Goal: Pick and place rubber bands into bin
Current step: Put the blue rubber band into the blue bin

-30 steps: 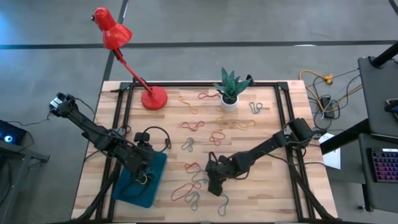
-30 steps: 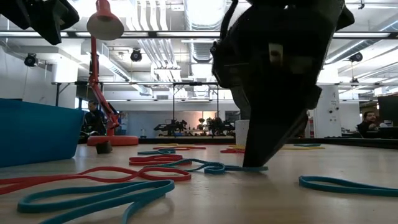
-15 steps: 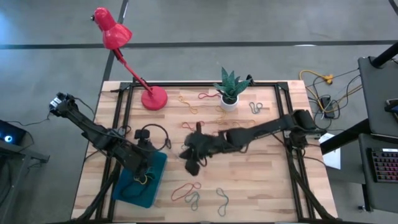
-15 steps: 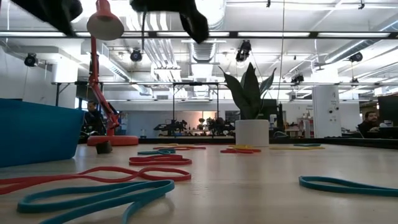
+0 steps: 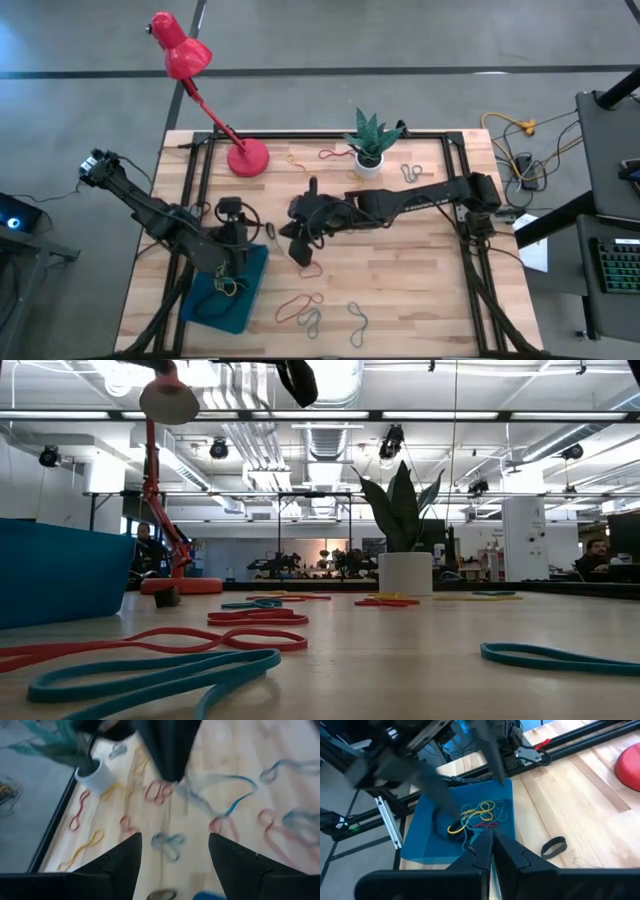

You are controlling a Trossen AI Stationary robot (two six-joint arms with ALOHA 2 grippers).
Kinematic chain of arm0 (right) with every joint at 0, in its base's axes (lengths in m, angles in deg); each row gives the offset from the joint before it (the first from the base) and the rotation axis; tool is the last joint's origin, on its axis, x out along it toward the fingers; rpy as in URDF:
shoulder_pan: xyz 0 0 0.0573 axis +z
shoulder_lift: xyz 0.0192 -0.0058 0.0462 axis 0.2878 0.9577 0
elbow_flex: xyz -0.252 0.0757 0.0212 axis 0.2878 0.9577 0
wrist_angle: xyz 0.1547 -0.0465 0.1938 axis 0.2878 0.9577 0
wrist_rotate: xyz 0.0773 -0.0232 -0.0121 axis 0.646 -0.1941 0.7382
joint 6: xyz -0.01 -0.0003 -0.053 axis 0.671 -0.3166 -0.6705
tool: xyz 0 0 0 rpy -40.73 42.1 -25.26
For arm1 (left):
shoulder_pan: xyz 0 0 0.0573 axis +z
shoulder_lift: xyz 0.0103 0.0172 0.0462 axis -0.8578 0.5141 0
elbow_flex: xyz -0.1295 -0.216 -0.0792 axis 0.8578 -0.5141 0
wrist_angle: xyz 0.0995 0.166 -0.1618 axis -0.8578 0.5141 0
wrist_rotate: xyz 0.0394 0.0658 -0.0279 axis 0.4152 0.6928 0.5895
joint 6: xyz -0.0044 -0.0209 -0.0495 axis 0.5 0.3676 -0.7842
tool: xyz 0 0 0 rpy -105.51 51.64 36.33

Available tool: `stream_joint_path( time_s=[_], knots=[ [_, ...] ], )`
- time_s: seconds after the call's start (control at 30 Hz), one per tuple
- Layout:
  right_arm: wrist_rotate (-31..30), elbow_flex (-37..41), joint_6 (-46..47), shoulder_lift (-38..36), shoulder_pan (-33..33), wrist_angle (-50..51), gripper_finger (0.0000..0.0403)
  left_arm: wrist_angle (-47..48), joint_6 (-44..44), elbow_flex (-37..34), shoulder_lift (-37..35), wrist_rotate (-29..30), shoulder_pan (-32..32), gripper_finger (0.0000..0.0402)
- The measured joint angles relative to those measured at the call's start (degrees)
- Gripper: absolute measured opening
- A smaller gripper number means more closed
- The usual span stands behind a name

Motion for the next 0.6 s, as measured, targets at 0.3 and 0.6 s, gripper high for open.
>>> stream_joint_path(
  time_s=[0.3,0.6],
  knots=[
    [-0.02,-0.02,0.02,-0.02,-0.15,-0.02,0.0008,-6.02,-2.90,0.90,0.00,-3.84,2.58,0.0215],
    [-0.04,-0.02,0.00,-0.02,-0.13,-0.02,0.0008,-6.41,-6.49,0.46,0.89,-9.42,6.66,0.0215]
  ],
)
